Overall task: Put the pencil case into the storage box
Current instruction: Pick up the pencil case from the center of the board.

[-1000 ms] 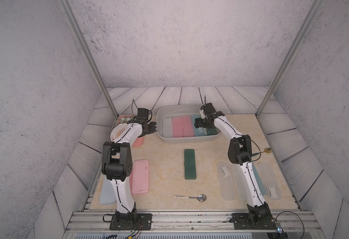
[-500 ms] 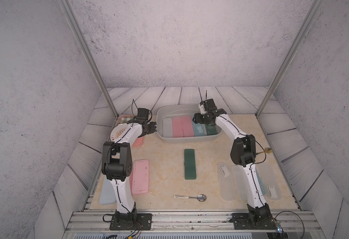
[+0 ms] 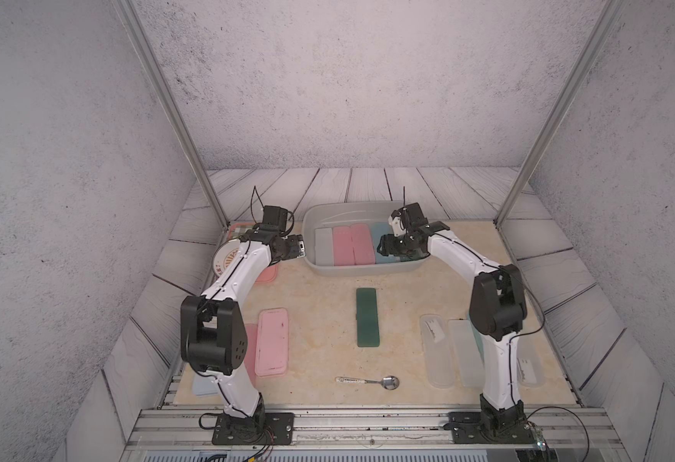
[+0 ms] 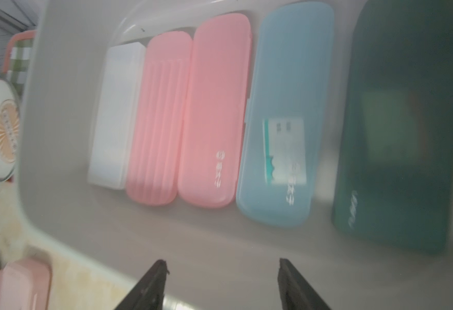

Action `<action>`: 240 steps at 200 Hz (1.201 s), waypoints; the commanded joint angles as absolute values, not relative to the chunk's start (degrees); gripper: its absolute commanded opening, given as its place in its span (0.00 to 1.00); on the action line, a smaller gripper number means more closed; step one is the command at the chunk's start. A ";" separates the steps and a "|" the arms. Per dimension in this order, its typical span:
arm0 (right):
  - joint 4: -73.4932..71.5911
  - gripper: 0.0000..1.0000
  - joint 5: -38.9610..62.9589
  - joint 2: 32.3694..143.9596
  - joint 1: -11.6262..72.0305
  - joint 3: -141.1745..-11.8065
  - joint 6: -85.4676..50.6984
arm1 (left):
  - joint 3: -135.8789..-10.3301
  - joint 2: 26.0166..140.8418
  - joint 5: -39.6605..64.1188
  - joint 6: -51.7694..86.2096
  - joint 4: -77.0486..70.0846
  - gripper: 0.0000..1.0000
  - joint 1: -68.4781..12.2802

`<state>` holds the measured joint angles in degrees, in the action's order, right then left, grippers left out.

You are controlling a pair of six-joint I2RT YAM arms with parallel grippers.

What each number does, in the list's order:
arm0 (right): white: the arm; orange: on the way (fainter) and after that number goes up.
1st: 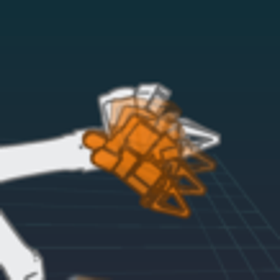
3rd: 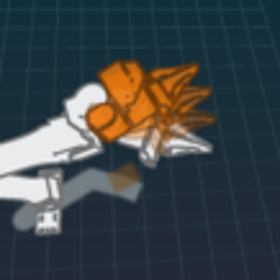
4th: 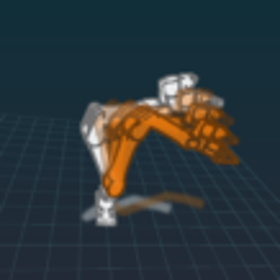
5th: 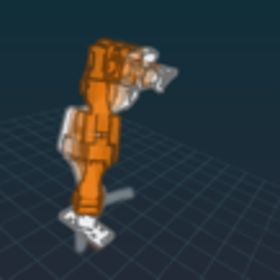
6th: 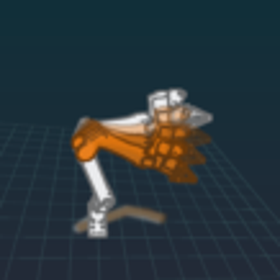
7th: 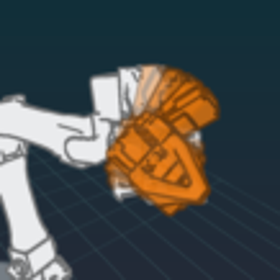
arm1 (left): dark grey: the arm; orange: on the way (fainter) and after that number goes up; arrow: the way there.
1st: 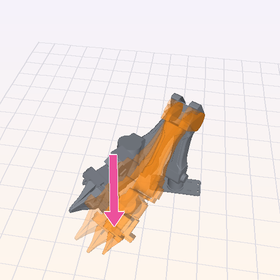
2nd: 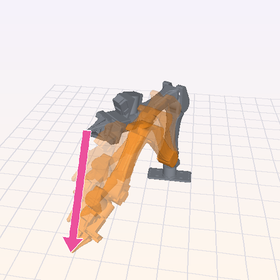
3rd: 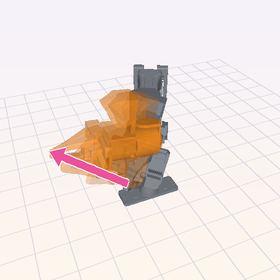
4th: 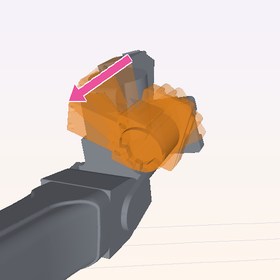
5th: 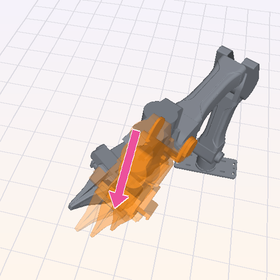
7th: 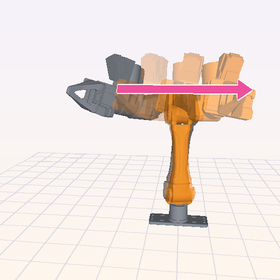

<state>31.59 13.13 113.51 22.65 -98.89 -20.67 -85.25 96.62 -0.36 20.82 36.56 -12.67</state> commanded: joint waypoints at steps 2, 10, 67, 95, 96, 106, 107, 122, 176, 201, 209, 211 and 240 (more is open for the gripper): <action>25.36 0.70 12.81 96.05 22.85 -88.25 -23.16 | -81.13 91.69 -1.58 24.42 45.14 0.91 -19.12; 25.13 0.71 12.35 91.52 22.84 -84.17 -24.12 | -78.93 89.94 -0.60 26.22 44.92 0.93 -21.38; 30.36 0.97 16.46 58.00 23.07 -55.95 -24.96 | -66.51 87.18 1.82 37.20 34.59 0.96 -36.16; 34.30 0.99 20.48 40.82 24.76 -45.87 -22.86 | -66.44 91.69 0.79 40.30 31.82 0.96 -41.08; 34.38 0.99 20.57 40.19 24.82 -45.52 -22.86 | -66.48 91.86 0.75 40.41 31.73 0.96 -41.19; 34.75 0.99 21.87 33.60 25.30 -42.97 -22.98 | -67.25 93.78 -0.12 41.23 31.65 0.96 -42.81; 34.73 0.99 22.05 33.02 25.31 -42.71 -23.01 | -67.33 93.91 -0.19 41.27 31.65 0.96 -42.90; 33.96 0.99 24.72 24.32 25.35 -40.00 -24.39 | -68.47 96.58 -1.01 42.54 31.45 0.96 -44.80; 42.98 0.99 32.90 11.02 25.30 -46.13 -23.91 | -71.73 104.65 -4.81 45.41 29.32 0.96 -49.02; 42.27 0.99 38.46 8.48 25.29 -46.22 -23.77 | -73.43 106.95 -7.74 45.75 28.61 0.96 -50.36; 41.79 0.99 39.24 7.74 25.27 -46.10 -23.65 | -73.92 107.69 -8.36 45.95 28.28 0.96 -50.45; 41.58 0.99 39.28 7.54 25.28 -46.06 -23.64 | -74.05 107.85 -8.53 46.03 28.34 0.96 -50.45; 41.24 0.99 38.29 6.59 25.30 -45.79 -22.94 | -75.15 110.35 -10.01 45.87 27.29 0.96 -50.48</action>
<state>40.99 36.25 8.08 25.12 -45.78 -23.75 -73.76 108.29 -6.66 45.34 28.34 -50.43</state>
